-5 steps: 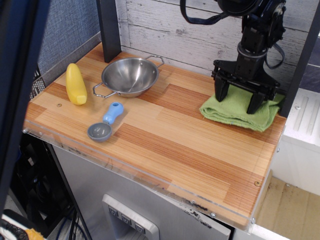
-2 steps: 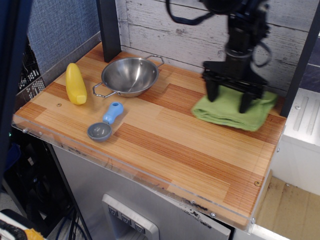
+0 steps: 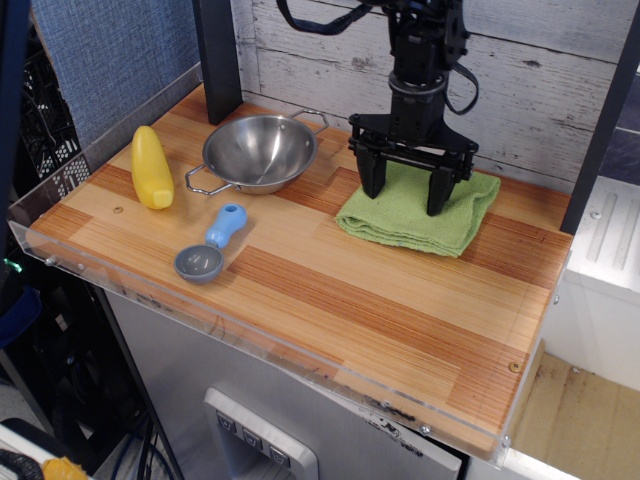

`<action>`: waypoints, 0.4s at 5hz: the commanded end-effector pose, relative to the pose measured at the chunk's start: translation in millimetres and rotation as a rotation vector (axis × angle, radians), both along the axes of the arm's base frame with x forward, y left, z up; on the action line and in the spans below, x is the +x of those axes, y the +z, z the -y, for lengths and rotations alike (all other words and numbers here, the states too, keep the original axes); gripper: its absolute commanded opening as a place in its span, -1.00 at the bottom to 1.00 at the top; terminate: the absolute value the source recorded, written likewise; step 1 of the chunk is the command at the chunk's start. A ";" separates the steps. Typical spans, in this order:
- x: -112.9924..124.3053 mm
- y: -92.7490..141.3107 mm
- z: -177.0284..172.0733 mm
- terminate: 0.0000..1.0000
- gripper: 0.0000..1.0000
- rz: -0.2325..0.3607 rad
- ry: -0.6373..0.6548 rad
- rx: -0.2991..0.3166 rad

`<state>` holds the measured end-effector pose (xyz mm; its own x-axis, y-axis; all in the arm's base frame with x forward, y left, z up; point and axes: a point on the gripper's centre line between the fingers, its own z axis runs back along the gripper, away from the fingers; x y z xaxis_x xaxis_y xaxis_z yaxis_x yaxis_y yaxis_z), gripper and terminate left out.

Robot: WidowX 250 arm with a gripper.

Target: Move the green cloth from left side to right side

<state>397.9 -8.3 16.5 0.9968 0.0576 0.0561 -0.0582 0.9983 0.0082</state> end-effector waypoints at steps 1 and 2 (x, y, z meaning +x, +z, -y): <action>9.6 67.5 2.6 -1.00 1.00 0.142 -0.009 -0.045; 6.4 85.2 5.9 -1.00 1.00 0.161 -0.019 -0.044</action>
